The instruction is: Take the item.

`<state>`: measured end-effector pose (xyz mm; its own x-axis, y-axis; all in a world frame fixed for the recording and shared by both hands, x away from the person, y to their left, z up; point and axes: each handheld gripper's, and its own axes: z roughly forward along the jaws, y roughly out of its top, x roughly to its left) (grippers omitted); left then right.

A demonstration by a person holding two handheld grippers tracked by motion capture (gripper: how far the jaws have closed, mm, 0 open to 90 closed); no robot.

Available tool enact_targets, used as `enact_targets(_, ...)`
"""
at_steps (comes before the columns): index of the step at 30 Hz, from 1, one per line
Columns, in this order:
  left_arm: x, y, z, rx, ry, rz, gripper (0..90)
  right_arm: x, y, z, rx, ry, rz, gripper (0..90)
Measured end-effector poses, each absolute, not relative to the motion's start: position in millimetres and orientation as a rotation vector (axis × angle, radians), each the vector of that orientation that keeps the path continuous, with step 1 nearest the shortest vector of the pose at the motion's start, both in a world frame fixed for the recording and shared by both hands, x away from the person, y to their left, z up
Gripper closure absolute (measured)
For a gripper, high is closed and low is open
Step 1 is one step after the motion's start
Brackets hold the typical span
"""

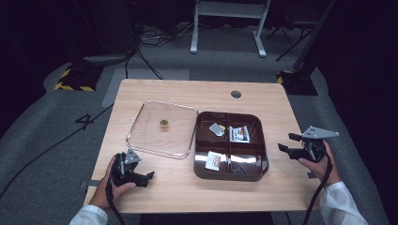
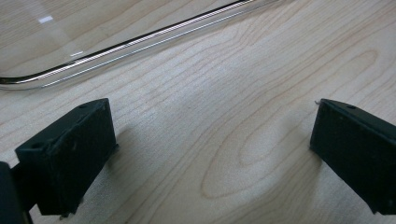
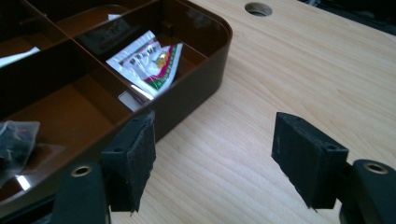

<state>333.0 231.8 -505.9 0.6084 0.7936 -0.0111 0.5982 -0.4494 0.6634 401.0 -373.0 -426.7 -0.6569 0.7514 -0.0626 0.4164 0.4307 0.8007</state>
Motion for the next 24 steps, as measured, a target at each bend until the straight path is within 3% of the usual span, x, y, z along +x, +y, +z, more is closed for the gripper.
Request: enact_targets(24,333,232,-506,2.201,1.091,0.4,0.3,432,-311,-400,0.824,2.359,1.121,33.4)
